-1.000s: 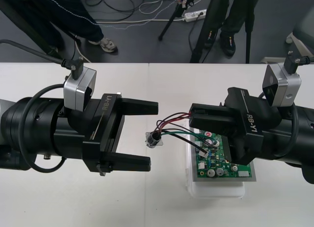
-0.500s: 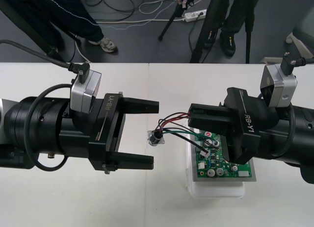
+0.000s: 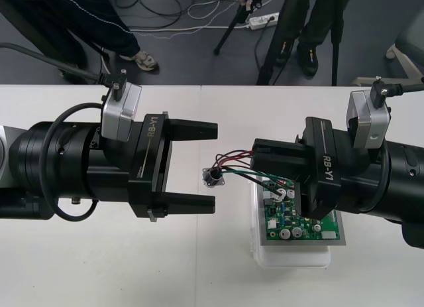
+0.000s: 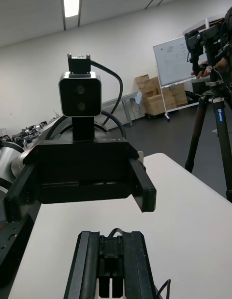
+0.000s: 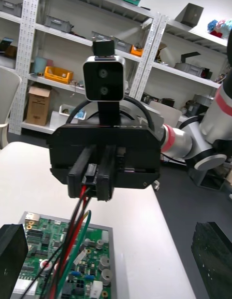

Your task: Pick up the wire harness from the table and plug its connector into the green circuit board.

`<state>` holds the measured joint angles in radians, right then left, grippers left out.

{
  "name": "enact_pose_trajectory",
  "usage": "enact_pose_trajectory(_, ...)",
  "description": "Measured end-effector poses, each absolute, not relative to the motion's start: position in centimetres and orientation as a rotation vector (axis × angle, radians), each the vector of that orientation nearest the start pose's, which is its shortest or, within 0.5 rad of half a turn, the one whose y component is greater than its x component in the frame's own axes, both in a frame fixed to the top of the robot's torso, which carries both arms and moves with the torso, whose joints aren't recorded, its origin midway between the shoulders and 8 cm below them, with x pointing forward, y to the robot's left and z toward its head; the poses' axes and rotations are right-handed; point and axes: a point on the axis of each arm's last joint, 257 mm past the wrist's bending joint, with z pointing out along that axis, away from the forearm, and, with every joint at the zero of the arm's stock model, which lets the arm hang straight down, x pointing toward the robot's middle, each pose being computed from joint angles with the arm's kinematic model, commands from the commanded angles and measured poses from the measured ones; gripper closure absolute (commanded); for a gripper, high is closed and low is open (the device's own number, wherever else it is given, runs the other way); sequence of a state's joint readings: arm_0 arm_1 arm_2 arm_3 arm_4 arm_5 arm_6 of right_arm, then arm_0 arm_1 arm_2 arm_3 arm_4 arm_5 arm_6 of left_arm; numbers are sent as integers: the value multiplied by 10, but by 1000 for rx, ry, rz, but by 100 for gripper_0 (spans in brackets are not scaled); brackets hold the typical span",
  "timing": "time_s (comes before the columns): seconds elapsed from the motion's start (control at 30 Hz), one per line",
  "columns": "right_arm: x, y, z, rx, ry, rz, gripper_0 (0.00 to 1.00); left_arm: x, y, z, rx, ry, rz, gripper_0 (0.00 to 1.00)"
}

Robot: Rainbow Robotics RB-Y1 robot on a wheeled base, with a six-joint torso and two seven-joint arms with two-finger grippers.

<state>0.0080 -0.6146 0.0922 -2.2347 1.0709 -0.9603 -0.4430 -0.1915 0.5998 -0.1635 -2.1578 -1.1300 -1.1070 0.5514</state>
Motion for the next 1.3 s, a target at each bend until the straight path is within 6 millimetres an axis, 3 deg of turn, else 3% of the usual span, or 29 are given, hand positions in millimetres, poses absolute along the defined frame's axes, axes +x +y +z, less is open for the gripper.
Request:
enact_pose_trajectory(0.43,286,-29,-23,-1140,1037,950,100,288,-6,-19,1227,1129,-1146,0)
enact_pose_trajectory(0.77,286,-29,-22,-1138,1029,948,100,310,-3,-21,1207,1160,-1183,0)
enact_pose_trajectory(1.3,286,-29,-21,-1136,1023,946,100,292,-19,-22,1322,1104,-1195,0)
